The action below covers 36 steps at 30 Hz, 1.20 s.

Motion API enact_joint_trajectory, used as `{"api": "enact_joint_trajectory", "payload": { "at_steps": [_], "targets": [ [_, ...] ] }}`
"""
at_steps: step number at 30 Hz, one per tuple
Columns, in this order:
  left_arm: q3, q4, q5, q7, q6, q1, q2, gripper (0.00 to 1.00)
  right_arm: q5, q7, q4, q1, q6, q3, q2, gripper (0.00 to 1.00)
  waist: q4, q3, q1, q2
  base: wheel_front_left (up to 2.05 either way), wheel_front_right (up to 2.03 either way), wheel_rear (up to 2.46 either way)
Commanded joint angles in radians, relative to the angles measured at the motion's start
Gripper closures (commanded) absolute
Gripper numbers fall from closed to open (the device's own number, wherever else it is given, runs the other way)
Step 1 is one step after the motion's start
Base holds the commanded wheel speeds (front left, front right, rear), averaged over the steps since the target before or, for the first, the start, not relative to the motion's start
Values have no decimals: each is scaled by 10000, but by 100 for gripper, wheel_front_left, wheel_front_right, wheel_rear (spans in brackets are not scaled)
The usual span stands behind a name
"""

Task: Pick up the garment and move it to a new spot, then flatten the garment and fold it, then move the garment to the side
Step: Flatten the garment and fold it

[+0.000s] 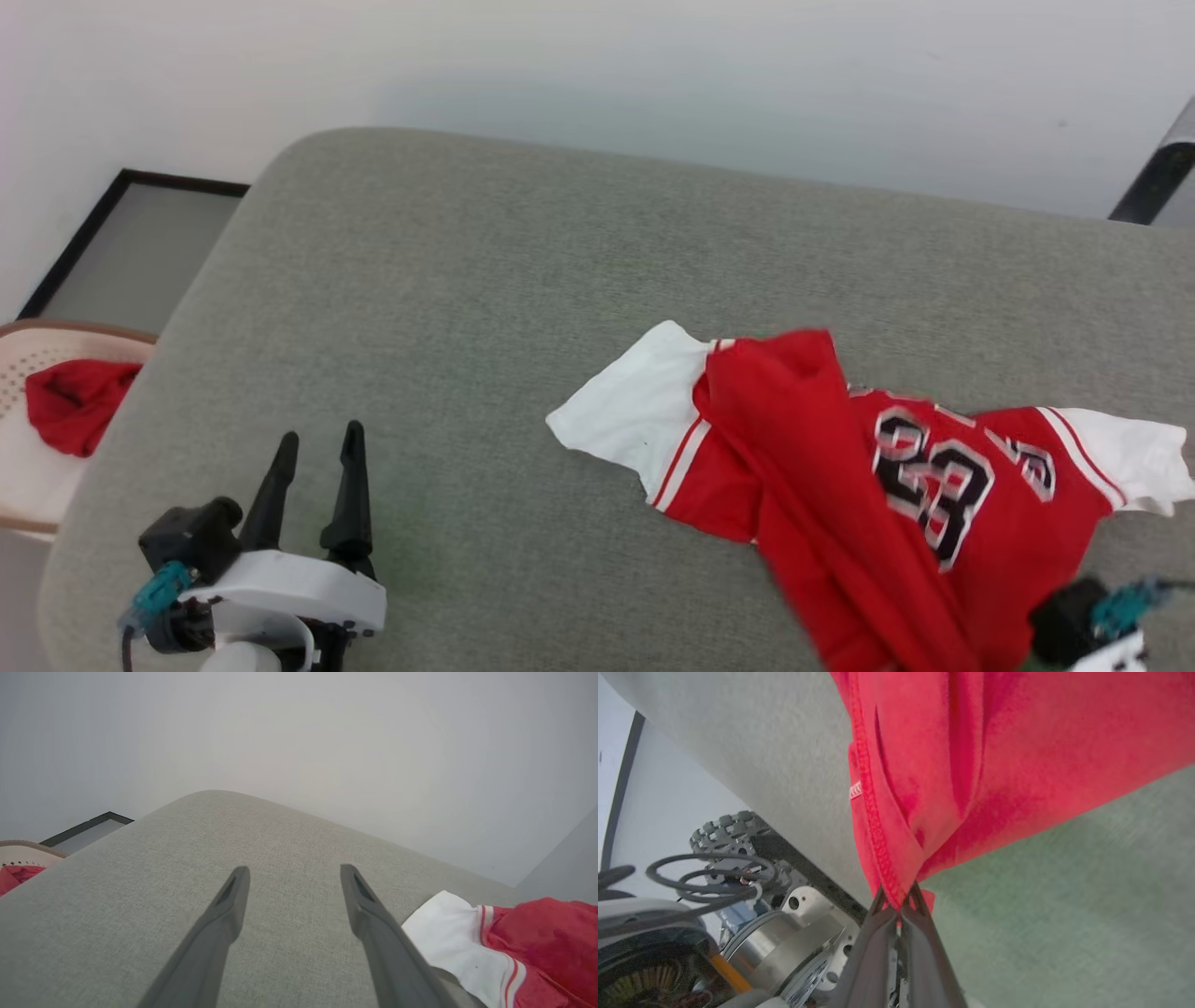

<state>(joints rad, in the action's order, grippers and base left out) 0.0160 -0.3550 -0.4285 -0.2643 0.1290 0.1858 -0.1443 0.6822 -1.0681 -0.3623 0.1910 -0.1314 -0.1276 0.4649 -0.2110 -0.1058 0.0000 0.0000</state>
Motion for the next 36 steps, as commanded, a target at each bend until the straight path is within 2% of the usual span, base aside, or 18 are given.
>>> {"api": "enact_joint_trajectory", "payload": {
  "at_steps": [1,9,15,16,17,23,29,36],
  "targets": [
    [-11,-10,-25,9,26,54,-36,0,92,-78,-112,280,14,82,-95,100,113,-38,0,0,0,0,0],
    [-137,-152,-123,9,27,140,-69,0,30,-490,428,1450,14,185,-559,100,220,-143,0,0,0,0,0],
    [-167,-258,-174,7,28,205,-111,0,-264,39,1055,1207,14,45,-791,100,252,-171,0,0,0,0,0],
    [-167,-281,-177,9,28,212,-119,0,-278,313,1133,1078,14,-25,-858,62,269,-168,0,0,0,0,0],
    [-172,-306,-170,9,28,223,-130,0,-415,606,1266,953,14,-9,-877,0,284,-165,0,0,0,0,0],
    [-135,-380,-174,10,9,107,-243,0,-284,1324,1579,529,14,-203,-774,0,486,91,0,0,0,0,0],
    [-98,-275,-194,68,-41,-78,-425,0,144,1954,999,286,14,14,-613,0,782,457,0,0,0,0,0],
    [-153,27,-257,259,-50,-278,-637,0,-605,4000,631,-301,14,382,-693,0,1250,667,0,0,0,0,0]
  ]
}}
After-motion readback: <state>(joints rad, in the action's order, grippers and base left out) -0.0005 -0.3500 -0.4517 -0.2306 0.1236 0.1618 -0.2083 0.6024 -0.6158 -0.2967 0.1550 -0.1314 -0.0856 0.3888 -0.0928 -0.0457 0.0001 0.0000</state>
